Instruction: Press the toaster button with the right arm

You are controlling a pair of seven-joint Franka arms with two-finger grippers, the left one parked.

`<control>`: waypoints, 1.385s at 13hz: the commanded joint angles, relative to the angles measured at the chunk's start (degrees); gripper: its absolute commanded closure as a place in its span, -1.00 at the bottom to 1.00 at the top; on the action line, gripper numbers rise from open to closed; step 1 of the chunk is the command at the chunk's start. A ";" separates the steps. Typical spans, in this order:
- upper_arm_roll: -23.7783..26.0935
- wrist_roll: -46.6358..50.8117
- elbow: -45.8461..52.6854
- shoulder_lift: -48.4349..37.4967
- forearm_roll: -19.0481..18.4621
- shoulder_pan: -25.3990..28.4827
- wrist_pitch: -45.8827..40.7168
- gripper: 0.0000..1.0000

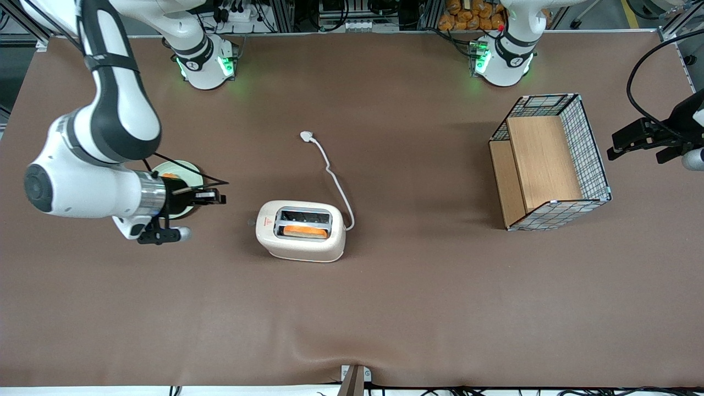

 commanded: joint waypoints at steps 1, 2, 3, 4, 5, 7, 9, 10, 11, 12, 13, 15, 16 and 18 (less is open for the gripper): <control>-0.51 -7.10 0.23 3.30 5.37 -0.22 1.74 1.00; -0.51 -8.69 0.32 4.36 6.17 -0.40 2.61 1.00; -0.51 -9.84 0.23 5.24 6.18 -0.14 4.19 1.00; -0.51 -10.46 0.14 6.38 6.18 0.13 5.25 1.00; -0.43 -10.55 0.14 7.35 6.27 0.30 6.04 1.00; -0.51 -10.73 0.05 7.88 6.27 0.92 6.40 1.00; -0.51 -10.73 0.14 9.37 6.27 1.10 6.84 1.00; -0.43 -10.82 0.14 9.90 6.27 1.10 8.41 1.00; -0.43 -11.95 0.14 10.25 6.36 1.18 9.21 1.00; -0.43 -12.65 0.23 10.95 6.45 1.10 9.74 1.00; -0.43 -12.75 0.14 11.57 6.62 1.10 10.44 1.00; -0.43 -13.19 0.05 12.10 6.62 1.18 10.53 1.00; -0.43 -13.19 0.05 12.28 6.62 1.27 10.53 1.00; -0.43 -13.19 0.05 12.89 6.71 1.62 10.53 1.00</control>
